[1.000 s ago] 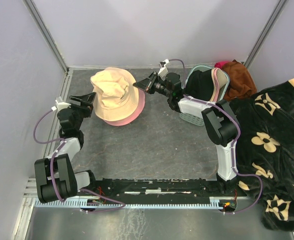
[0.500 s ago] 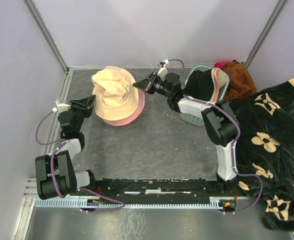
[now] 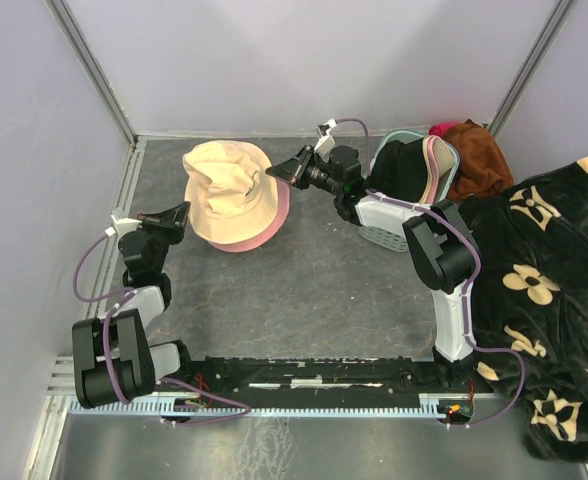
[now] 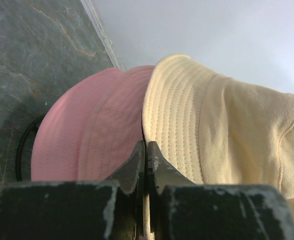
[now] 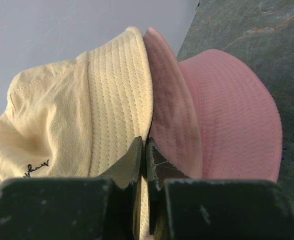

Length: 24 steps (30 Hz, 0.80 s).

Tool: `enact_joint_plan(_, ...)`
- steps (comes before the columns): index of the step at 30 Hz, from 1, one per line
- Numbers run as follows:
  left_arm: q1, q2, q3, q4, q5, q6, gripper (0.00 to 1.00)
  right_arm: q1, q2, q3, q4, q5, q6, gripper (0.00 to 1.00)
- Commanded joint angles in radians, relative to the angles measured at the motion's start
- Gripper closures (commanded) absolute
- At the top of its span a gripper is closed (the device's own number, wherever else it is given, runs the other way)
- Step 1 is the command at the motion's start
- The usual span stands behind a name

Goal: Stack the hats
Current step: Stack the hat on the hat.

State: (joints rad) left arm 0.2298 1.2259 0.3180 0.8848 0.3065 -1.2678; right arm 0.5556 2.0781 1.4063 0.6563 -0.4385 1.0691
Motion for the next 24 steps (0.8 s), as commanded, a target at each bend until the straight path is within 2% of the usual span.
enact_joint_plan(1, 0.003, -0.069, -0.011, -0.105, -0.073, 0.03, 0.97, 0.011, -0.027, 0.008, -0.045, 0.03, -0.072, 0.92)
enact_joint_plan(6, 0.003, -0.102, -0.022, -0.217, -0.116, 0.061, 0.97, 0.007, -0.028, -0.023, -0.059, 0.058, -0.094, 0.92)
enact_joint_plan(11, 0.003, -0.098, -0.043, -0.257, -0.134, 0.07, 0.97, 0.002, -0.029, -0.05, -0.066, 0.077, -0.111, 0.92)
enact_joint_plan(24, 0.002, 0.032, -0.091, -0.214, -0.162, 0.068, 0.97, 0.002, -0.01, -0.058, -0.137, 0.135, -0.153, 0.93)
